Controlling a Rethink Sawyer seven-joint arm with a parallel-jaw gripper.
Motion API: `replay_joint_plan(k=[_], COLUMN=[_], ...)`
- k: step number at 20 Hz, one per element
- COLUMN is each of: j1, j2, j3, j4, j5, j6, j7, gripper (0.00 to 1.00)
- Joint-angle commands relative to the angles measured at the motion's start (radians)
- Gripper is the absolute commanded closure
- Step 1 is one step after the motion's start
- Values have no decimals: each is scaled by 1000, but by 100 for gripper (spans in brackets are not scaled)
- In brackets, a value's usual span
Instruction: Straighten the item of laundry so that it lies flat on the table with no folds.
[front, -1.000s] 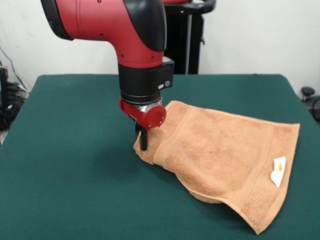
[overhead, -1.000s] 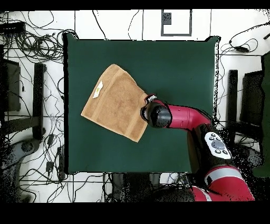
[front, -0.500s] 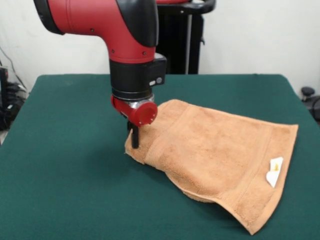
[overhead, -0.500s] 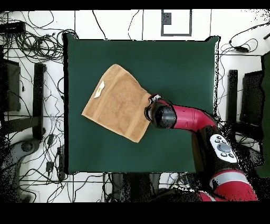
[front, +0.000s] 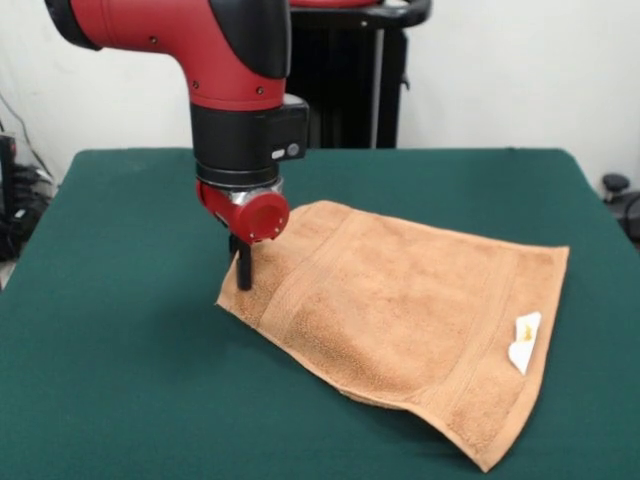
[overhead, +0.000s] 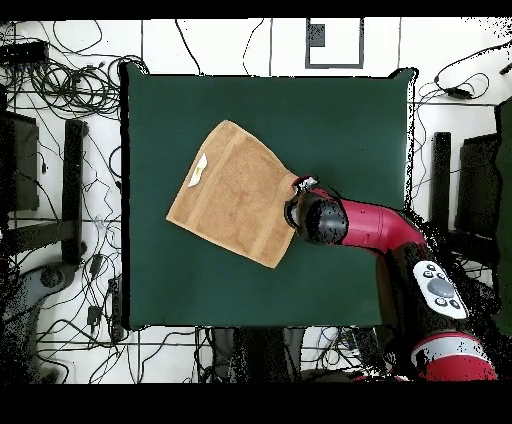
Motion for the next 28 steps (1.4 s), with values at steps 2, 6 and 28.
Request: replay_joint_plan(k=[2, 6, 28], j1=[37, 53, 51], j2=[9, 11, 36], j3=[56, 53, 61], j4=[56, 47, 22], j5=[-63, -102, -162], j6=[78, 68, 62], j7=[-112, -136, -109], gripper=[100, 100, 100])
